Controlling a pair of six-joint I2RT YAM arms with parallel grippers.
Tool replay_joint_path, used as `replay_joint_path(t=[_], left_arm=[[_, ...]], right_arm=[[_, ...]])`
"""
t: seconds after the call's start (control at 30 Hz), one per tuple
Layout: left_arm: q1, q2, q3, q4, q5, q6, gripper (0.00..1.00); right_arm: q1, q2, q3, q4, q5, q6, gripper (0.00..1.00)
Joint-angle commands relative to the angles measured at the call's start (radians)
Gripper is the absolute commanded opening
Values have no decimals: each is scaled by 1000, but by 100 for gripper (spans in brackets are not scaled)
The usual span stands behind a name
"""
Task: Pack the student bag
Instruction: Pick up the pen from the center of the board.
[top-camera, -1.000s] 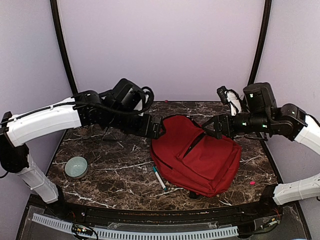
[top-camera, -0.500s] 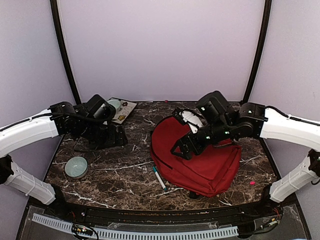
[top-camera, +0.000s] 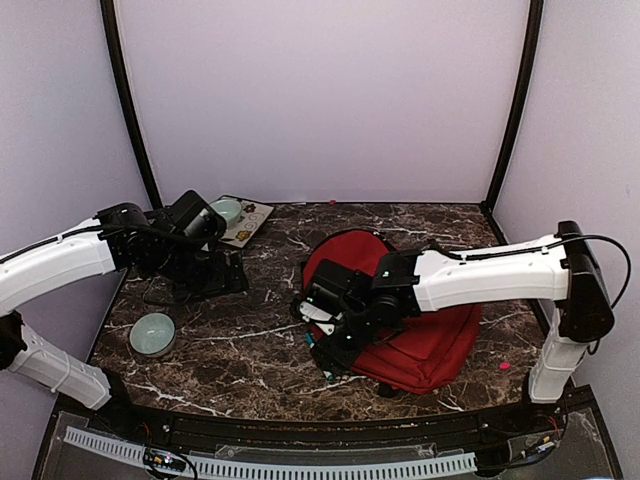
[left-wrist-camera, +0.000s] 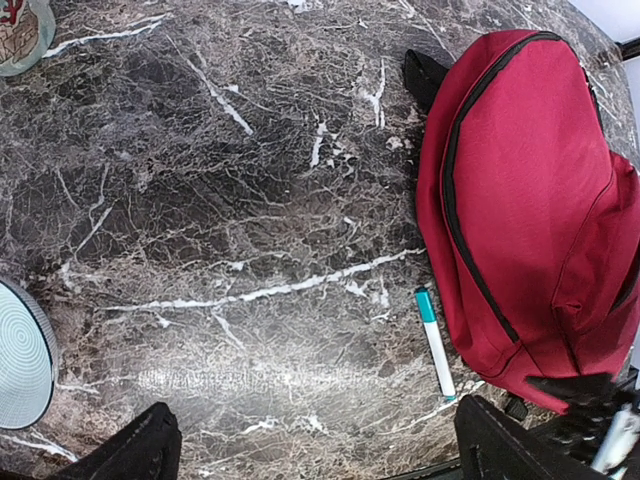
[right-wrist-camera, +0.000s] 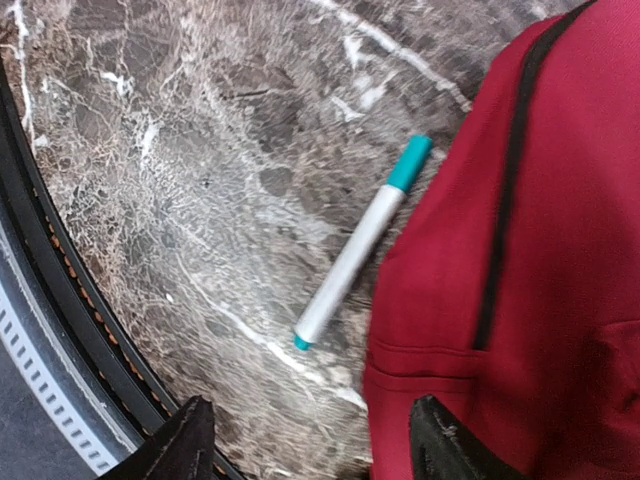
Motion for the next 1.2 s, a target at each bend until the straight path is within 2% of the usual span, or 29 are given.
replay_joint_path(t=[0.0, 0.2, 0.33, 0.47, 0.73, 1.03, 1.17], left_arm=[[8, -22, 17, -49, 0, -8, 98], [14, -29, 20, -68, 3, 1, 98], [22, -24, 28, -72, 6, 18, 98], [29, -6, 40, -67, 15, 35, 98], [32, 29, 58, -43, 32, 55, 98], [33, 30, 55, -22, 42, 66, 98], [33, 21, 45, -20, 37, 64, 98]], right_arm=[[40, 84, 72, -39, 30, 16, 64], [59, 215, 124, -62, 14, 38, 43], [58, 264, 134, -60, 43, 51, 33], [58, 304, 149, -90, 84, 60, 33], [57, 320, 92, -52, 57, 74, 28], [1, 318, 43, 20, 16, 85, 10], [1, 304, 35, 42, -24, 55, 5]])
